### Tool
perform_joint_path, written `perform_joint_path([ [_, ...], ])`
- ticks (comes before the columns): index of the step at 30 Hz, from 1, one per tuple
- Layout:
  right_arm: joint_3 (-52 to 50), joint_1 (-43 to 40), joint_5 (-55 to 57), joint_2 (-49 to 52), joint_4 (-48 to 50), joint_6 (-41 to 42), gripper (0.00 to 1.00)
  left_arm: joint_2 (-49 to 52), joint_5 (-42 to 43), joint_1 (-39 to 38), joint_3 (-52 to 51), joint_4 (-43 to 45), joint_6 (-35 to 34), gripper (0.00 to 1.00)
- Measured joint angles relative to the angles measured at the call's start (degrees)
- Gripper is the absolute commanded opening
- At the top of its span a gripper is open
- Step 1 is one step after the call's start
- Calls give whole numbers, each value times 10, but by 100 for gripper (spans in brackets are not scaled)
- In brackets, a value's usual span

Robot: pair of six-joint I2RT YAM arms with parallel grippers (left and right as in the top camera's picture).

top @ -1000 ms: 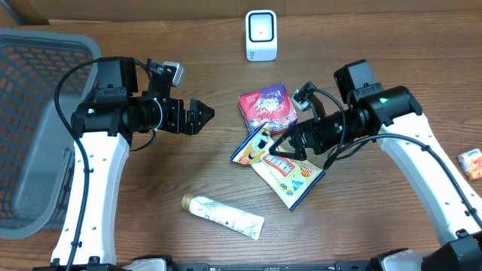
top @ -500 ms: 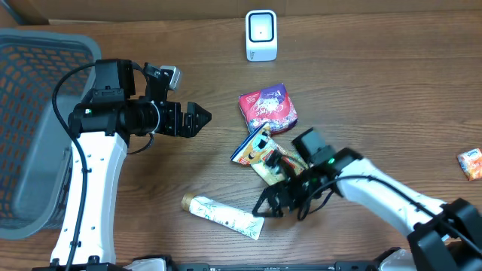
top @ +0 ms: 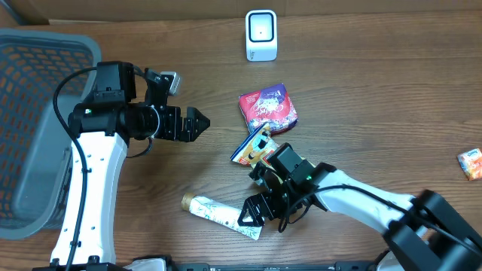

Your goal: Scan the item barcode

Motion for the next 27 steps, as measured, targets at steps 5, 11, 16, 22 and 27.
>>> perform_joint_path([
  [5,14,-1,-53,49,8,14,100,0,-18,0,0,-13,0,100],
  [11,31,3,-92,78,10,15,96,0,-24,0,0,-15,0,100],
  [16,31,8,-83,83,20,26,77,0,-27,0,0,-16,0,100],
  [22,31,8,-70,101,25,36,21,0,-29,0,0,-19,1,100],
  [27,33,9,-69,110,32,30,4,0,-40,0,0,-22,5,100],
])
